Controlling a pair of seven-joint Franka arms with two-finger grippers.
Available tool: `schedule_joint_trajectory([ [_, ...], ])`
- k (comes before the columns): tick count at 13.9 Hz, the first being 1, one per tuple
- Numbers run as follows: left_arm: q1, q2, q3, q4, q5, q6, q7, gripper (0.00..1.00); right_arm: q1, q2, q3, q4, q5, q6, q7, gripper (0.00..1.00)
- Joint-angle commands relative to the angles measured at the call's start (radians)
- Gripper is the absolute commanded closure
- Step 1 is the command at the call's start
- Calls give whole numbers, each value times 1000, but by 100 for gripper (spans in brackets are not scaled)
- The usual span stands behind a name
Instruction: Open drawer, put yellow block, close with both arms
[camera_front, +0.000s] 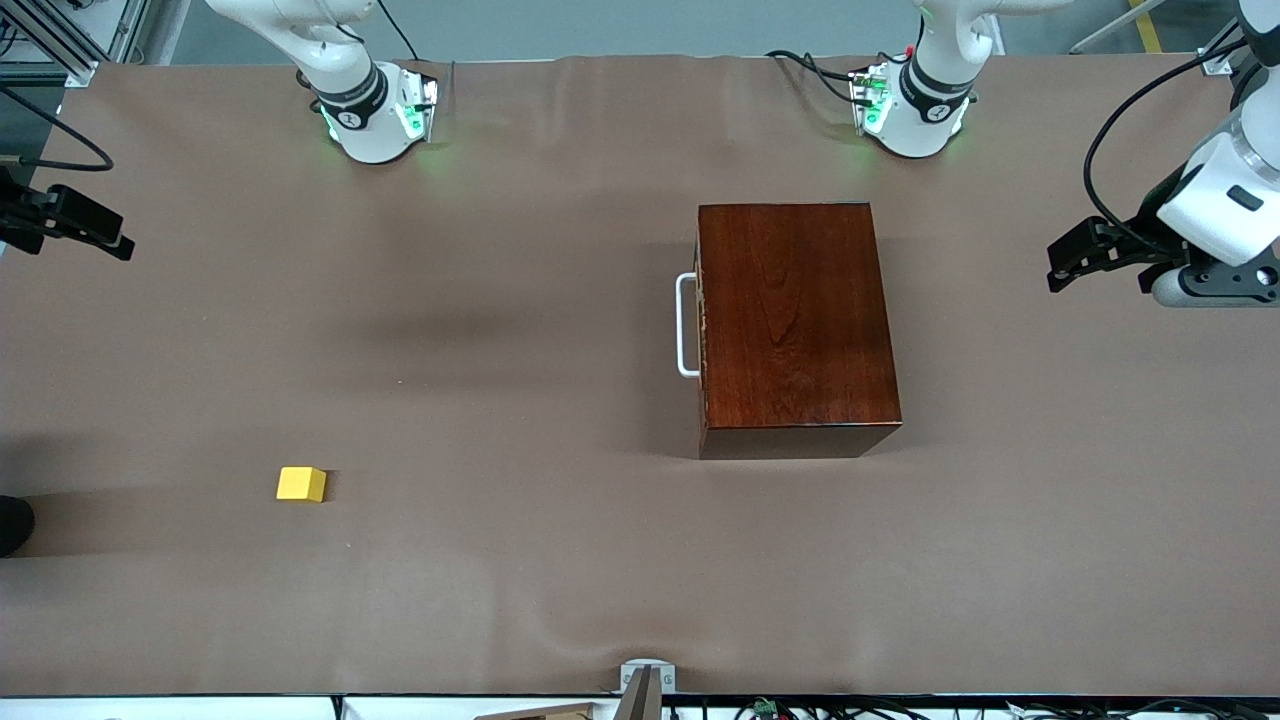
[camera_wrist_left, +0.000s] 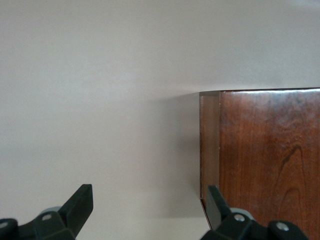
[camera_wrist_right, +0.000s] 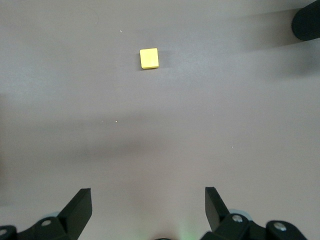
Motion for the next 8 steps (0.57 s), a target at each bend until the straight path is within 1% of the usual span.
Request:
schedule_joint_trajectory([
  [1, -73, 31, -41, 59, -14, -1, -17, 0, 1, 1, -1, 5, -3, -2, 5, 0],
  [2, -108, 59, -65, 87, -14, -3, -40, 0, 1, 1, -1, 5, -5, -2, 5, 0],
  [5, -220, 146, -105, 150, -17, -3, -163, 0, 1, 12, -1, 5, -8, 0, 5, 0],
  [8, -392, 238, -107, 240, -16, -1, -451, 0, -9, 55, -3, 5, -11, 50, -1, 0],
])
